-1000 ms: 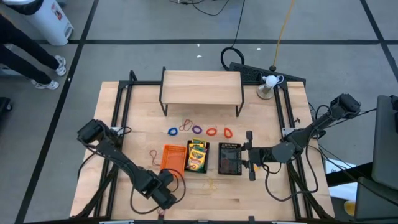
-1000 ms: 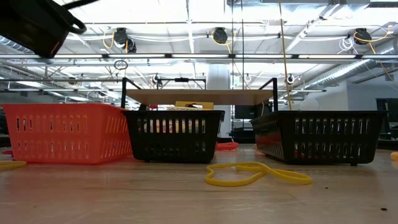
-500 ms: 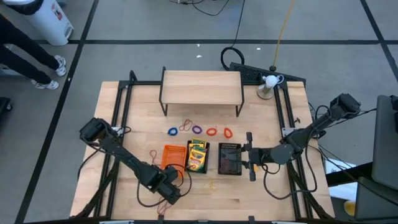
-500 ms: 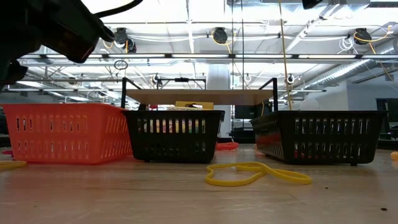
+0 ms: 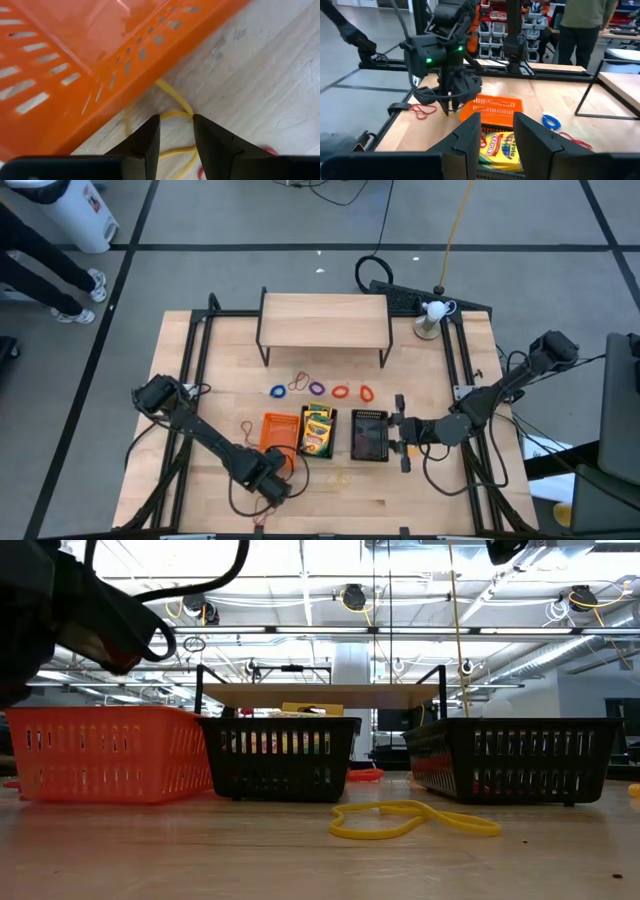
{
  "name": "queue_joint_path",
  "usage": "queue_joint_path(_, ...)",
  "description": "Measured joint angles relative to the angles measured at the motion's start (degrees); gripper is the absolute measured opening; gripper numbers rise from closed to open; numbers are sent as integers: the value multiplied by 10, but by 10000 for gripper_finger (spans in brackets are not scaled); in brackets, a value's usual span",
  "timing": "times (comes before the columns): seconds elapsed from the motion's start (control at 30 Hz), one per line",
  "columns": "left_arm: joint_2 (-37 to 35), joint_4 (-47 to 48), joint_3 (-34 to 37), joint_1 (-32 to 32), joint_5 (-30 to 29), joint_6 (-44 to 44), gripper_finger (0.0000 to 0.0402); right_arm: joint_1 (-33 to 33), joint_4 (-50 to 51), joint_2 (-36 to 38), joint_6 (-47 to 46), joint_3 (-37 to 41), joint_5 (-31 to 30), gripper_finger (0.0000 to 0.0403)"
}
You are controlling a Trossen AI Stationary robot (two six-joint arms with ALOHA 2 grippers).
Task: Pick & Place Office Desk Supplies
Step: Put the yellow rubber band into the right black bin
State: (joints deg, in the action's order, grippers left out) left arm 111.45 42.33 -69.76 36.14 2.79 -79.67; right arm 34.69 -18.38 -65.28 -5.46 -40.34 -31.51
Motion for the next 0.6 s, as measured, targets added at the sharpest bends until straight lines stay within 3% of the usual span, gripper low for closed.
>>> queue_joint_path(0.6,1,-42,3,-1,-8,-24,120,29,-32,-16,1,0,-1,105)
